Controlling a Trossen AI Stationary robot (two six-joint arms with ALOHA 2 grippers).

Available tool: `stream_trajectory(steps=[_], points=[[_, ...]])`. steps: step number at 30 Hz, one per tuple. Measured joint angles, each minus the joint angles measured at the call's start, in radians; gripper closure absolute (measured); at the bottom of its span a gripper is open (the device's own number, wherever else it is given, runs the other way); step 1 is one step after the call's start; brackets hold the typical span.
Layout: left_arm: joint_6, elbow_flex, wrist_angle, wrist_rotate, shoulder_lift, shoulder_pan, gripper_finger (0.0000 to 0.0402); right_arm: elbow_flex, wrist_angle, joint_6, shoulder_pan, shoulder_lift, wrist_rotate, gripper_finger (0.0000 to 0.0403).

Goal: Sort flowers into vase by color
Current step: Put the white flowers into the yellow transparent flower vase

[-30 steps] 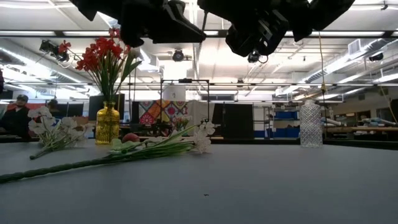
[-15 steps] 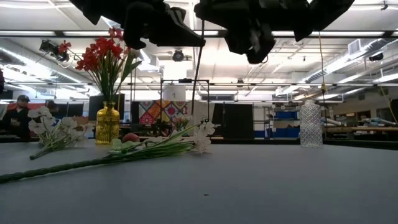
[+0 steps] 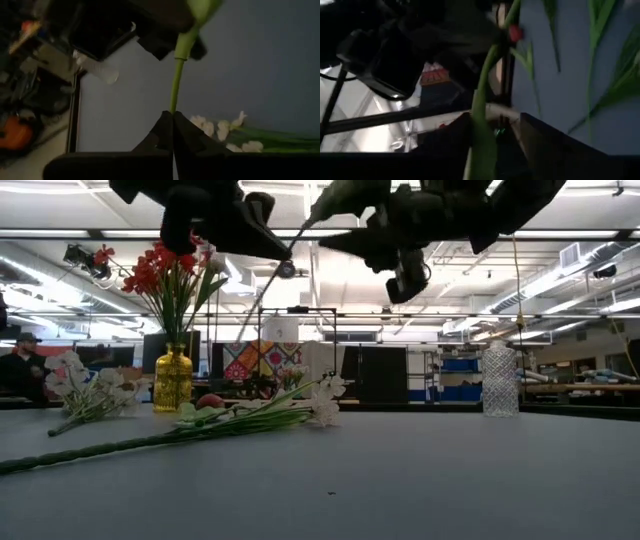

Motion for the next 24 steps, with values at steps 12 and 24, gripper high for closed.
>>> stream_trajectory(steps=[12,24], points=[[-0.352,0.0,-0.164,0.0,-0.095,0.006,0.0401,0.0,0.649,-0.695,-0.175,0.0,0.152,0.0133],[-0.61,-0.001,-0.037,-0.203,-0.173,0.046,0.0401,0.0,0.738,-0.831,-0.314,0.0,0.069,0.0133]])
